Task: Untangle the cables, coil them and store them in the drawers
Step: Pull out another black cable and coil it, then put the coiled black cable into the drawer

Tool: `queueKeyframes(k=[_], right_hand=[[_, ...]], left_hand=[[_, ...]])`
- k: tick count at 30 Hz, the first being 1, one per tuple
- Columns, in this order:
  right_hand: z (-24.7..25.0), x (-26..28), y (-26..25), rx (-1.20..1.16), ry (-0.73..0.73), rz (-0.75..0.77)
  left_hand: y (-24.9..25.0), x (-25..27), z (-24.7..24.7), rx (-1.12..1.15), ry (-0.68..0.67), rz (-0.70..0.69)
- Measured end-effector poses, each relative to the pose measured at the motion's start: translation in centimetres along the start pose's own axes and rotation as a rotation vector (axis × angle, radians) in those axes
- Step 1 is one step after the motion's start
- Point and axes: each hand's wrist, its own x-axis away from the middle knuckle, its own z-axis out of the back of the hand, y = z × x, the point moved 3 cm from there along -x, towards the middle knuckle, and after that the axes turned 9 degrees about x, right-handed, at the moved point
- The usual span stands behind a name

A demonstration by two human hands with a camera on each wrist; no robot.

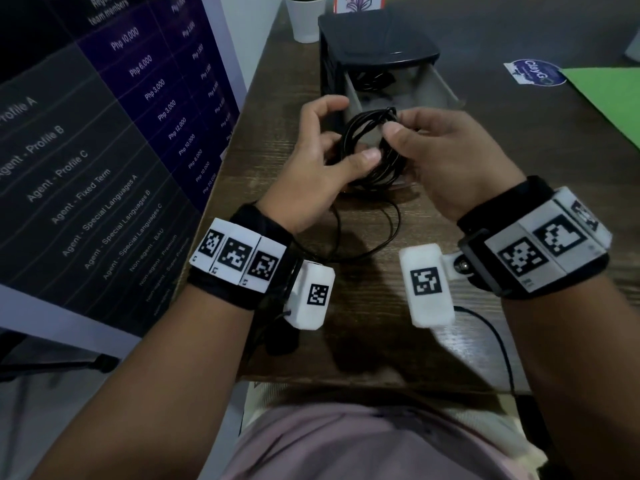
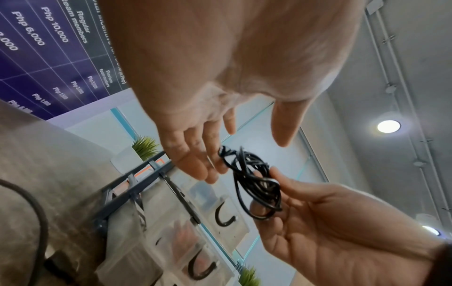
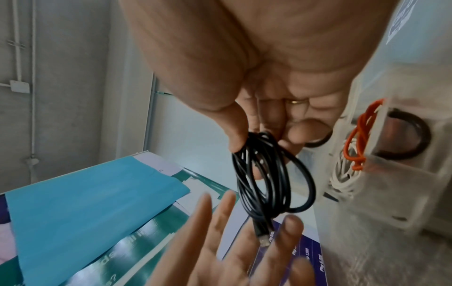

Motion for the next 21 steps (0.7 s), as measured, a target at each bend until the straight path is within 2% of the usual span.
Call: queueKeyframes(k=[7, 12, 14, 17, 19, 21], right_hand=[[2.9, -2.1, -0.9, -0.011, 0.091, 0.042], [5.9, -5.2, -2.8, 0.055, 0.226, 0.002], [7.1, -6.8, -3.3, 0.181, 0.249, -0.061], [7.7, -8.9, -3.8, 0.471, 0.236, -0.170], [7.5, -10.0, -3.7, 0.648, 0.202, -0.230], [7.4, -11.1, -3.1, 0.688, 0.156, -0.272]], left_hand=[[0.7, -1.0, 2.1, -0.120, 0.207, -0.031], [1.4, -2.5, 2.6, -0.318, 0.316, -0.153], [1.7, -3.6, 2.3, -0.416, 0.298, -0.192], [1.7, -5.0, 1.2, -0.591, 0.203, -0.219], [1.2, -5.6, 0.3, -0.746, 0.131, -0.202], [0.4, -6.0, -0.2, -0.869, 0.094, -0.159]])
